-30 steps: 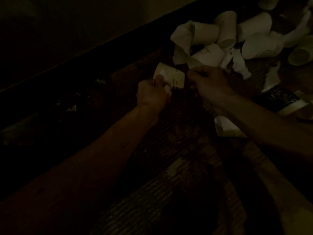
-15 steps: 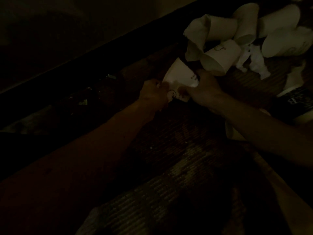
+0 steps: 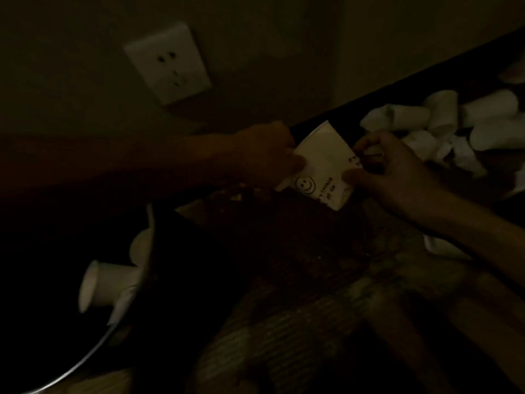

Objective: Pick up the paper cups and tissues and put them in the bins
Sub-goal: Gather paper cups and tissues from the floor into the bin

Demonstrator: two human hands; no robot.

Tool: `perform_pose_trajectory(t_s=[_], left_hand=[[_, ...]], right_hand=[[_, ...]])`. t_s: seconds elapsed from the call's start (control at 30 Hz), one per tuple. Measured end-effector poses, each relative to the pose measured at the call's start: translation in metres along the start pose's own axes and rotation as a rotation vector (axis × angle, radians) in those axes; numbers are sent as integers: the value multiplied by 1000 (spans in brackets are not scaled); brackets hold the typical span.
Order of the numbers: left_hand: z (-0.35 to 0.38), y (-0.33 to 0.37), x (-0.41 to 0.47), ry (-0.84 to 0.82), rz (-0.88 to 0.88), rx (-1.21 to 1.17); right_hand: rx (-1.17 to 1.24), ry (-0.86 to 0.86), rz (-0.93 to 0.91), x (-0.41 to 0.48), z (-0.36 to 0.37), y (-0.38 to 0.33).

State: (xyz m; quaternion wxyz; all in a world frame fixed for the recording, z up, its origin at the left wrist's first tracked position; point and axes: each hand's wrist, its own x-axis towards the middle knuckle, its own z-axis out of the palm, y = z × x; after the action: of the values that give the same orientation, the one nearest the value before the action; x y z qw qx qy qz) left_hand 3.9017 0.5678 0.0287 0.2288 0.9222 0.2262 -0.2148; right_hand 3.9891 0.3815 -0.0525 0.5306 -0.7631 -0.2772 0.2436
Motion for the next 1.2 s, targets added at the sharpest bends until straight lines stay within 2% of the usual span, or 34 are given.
perform_pose_trajectory(t_s=[0.1, 0.27, 0.37, 0.47, 0.67, 0.73, 0.8, 0.9, 0.97, 1.0, 1.07, 1.2], left_hand=[[-43, -31, -58, 155, 54, 172], [-83, -99, -155, 477, 63, 176], [-83, -143, -191, 546, 106, 8], [-64, -181, -200, 449, 66, -138], [-28, -225, -197, 332, 55, -367], [-18, -234, -196, 315, 71, -420], [-12, -242, -195, 295, 85, -499], [-11, -251, -192, 290, 97, -614], [-11, -253, -187, 259, 112, -689], [-10, -254, -183, 218, 123, -701], [-7, -253, -172, 130, 135, -664], [5, -254, -153, -92, 135, -389]], right_hand=[[24, -62, -129, -10, 30, -61], [125, -194, -342, -25, 90, -152], [-122, -265, -454, -32, 134, -181], [-485, -414, -530, -39, 173, -188], [-1019, -762, -739, -42, 233, -181], [-1031, -881, -689, -43, 247, -177], [-903, -934, -566, -46, 252, -177], [-506, -822, -355, -44, 256, -185], [-402, -657, -285, -35, 259, -187], [-453, -590, -289, -31, 261, -188], [-614, -571, -320, -25, 264, -187], [-974, -814, -235, -21, 269, -179]])
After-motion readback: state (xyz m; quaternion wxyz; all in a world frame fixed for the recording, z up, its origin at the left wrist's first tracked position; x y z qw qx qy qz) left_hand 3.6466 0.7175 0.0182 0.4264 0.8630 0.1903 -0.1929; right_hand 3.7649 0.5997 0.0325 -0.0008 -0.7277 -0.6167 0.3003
